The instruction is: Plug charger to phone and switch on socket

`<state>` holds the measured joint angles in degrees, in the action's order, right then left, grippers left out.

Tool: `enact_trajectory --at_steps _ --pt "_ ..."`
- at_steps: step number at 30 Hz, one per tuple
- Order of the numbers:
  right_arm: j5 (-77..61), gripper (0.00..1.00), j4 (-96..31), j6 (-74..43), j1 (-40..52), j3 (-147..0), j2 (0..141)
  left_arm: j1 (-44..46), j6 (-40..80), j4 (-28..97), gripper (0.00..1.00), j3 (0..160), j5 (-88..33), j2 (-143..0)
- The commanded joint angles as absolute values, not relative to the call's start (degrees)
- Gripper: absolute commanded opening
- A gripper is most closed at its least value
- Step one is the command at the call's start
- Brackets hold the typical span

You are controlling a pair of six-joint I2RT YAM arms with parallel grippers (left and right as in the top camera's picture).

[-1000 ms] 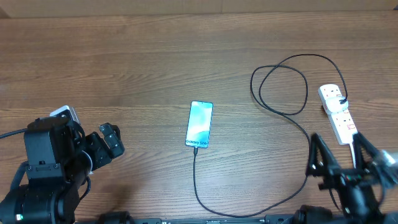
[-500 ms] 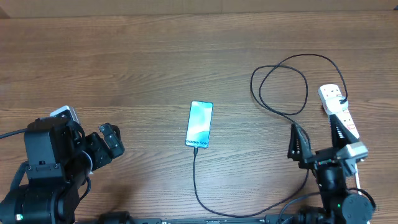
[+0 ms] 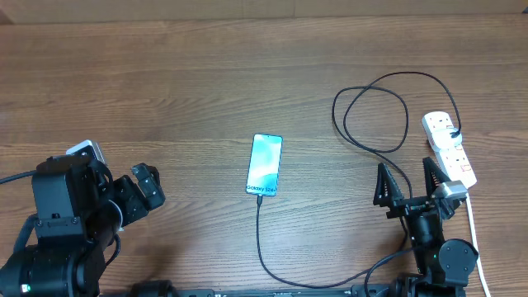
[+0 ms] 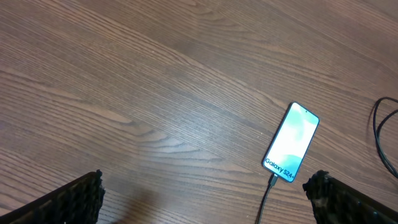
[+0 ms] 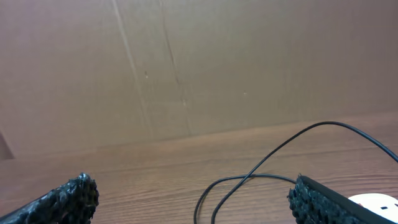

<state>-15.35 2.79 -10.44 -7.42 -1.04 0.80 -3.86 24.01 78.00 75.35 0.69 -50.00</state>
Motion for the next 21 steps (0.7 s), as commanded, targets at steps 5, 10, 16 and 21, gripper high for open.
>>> enact_trajectory --at_steps 5,10,16,21 --pt "-13.13 1.0 -3.53 -10.2 -5.67 -0.4 0.14 -3.73 24.45 77.78 1.0 75.37 0.4 -49.87" --pt "-13.08 1.0 -3.53 -10.17 -5.69 -0.43 0.16 -3.73 24.43 77.78 1.0 75.37 0.4 -49.87" --pt "-13.08 1.0 -3.53 -10.17 -5.69 -0.45 0.16 -3.73 24.43 77.78 1.0 75.37 0.4 -49.87" --pt "-13.08 1.0 -3.53 -10.2 -6.09 -0.45 0.16 -3.73 24.45 77.78 1.0 75.37 0.4 -49.87"
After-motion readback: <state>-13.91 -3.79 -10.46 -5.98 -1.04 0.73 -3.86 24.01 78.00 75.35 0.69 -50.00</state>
